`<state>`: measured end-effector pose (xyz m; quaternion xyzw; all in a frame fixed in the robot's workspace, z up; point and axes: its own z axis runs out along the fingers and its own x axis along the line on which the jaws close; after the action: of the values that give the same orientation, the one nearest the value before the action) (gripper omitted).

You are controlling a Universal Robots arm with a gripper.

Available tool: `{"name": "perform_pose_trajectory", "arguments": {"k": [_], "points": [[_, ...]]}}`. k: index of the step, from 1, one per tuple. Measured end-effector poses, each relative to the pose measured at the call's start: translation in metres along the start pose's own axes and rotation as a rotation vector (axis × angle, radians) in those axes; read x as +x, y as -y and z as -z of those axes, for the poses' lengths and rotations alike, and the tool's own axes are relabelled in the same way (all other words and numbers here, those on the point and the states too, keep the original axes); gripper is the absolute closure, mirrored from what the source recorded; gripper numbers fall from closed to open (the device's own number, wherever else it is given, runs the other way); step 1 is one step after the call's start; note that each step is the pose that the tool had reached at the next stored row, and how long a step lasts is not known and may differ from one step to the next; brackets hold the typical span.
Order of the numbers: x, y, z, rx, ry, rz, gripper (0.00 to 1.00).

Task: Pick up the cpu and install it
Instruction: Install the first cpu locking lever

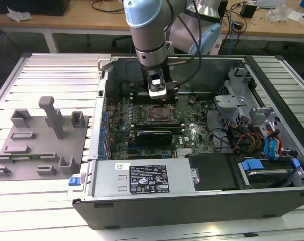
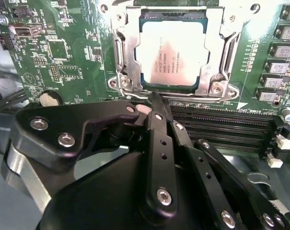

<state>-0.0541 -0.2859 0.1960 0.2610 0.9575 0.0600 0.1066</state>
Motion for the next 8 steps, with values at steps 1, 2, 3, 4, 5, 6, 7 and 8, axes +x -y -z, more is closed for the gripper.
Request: {"name": "perform_pose_trajectory", "arguments": {"k": [1, 2, 3, 4, 5, 6, 7, 8], "points": [[0.0001, 0.0002, -0.0005, -0.0008, 0.0017, 0.0, 0.89], [0.0002, 0.0003, -0.0009, -0.0016, 0.0032, 0.001, 0.89], [0.0002, 0.0003, -0.0012, -0.0022, 0.0038, 0.001, 0.89], [0.0001, 0.0001, -0.0013, -0.0026, 0.0039, 0.001, 0.89], [-0.0003, -0.0001, -0.0015, -0.0038, 0.0035, 0.0, 0.89], [-0.0008, -0.0004, -0.0017, -0.0048, 0.0029, 0.0, 0.89], [-0.0017, -0.0009, -0.0019, -0.0052, 0.0026, 0.0, 0.89], [-0.0024, -0.0013, -0.0022, -0.0054, 0.0028, 0.0, 0.89]]}}
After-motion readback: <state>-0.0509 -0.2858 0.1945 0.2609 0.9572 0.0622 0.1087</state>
